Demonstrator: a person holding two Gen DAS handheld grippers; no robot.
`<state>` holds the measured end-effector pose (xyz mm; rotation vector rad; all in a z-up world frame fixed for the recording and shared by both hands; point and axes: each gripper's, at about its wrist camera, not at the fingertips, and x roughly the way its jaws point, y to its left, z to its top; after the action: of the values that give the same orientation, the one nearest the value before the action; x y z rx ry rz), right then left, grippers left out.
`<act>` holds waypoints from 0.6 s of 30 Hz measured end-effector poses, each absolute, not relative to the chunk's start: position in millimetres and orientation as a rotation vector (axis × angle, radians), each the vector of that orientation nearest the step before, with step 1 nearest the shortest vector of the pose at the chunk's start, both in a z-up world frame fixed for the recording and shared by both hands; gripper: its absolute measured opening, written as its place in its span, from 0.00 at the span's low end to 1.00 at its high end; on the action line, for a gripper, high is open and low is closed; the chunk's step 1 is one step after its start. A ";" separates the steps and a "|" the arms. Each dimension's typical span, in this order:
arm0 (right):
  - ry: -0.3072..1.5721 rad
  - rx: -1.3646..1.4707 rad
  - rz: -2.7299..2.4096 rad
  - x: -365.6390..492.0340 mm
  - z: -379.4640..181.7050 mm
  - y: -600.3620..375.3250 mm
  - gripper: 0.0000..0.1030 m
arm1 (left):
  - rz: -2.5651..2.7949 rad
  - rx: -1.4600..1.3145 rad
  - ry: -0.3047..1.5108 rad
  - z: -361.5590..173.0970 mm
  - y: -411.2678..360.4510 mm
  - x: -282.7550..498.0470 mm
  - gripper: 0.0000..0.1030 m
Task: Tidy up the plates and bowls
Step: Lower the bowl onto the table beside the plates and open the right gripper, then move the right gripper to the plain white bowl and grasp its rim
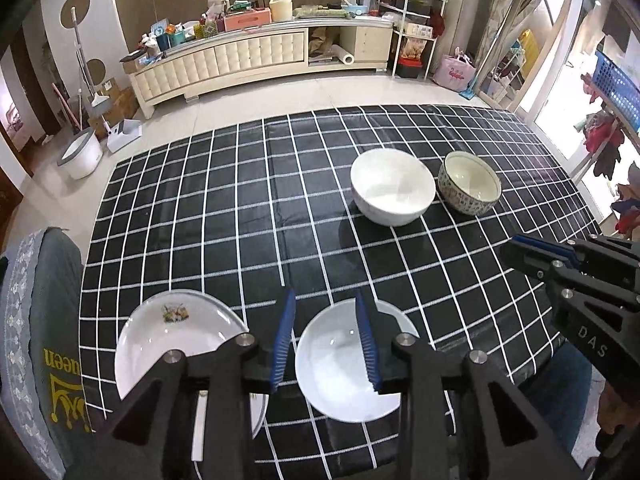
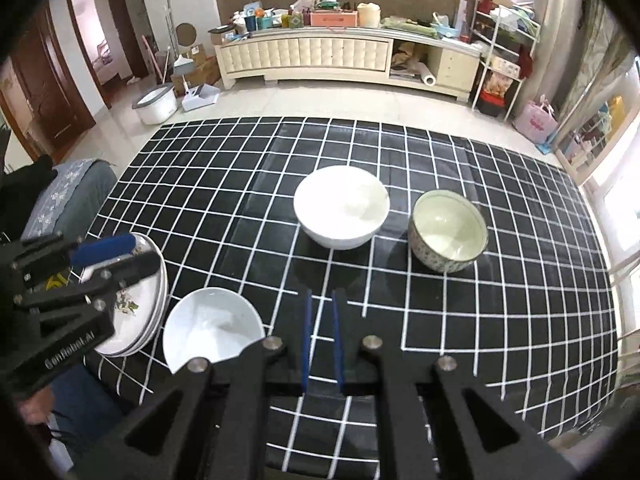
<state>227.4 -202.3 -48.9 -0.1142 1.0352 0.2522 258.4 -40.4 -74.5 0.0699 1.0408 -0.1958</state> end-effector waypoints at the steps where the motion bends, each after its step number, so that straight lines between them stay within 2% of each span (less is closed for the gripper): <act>1: 1.038 -0.118 0.256 230.2 -48.2 -203.6 0.17 | -0.194 0.074 1.038 -72.6 -41.4 261.2 0.28; 4: 1.032 -0.121 0.264 240.3 -43.6 -208.3 0.32 | -0.191 0.079 1.032 -66.9 -42.6 271.2 0.30; 5: 1.028 -0.120 0.266 242.9 -42.0 -209.2 0.35 | -0.187 0.081 1.031 -65.1 -43.0 275.0 0.33; 13: 1.027 -0.127 0.282 272.4 -36.8 -213.9 0.48 | -0.180 0.098 1.032 -59.3 -50.6 309.0 0.34; 18: 1.046 -0.145 0.281 293.0 -41.1 -218.4 0.49 | -0.199 0.145 1.027 -59.8 -61.2 327.6 0.34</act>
<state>293.0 -218.4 -41.1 -0.1452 1.0460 0.2812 327.6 -61.2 -59.8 0.1450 1.0271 -0.1988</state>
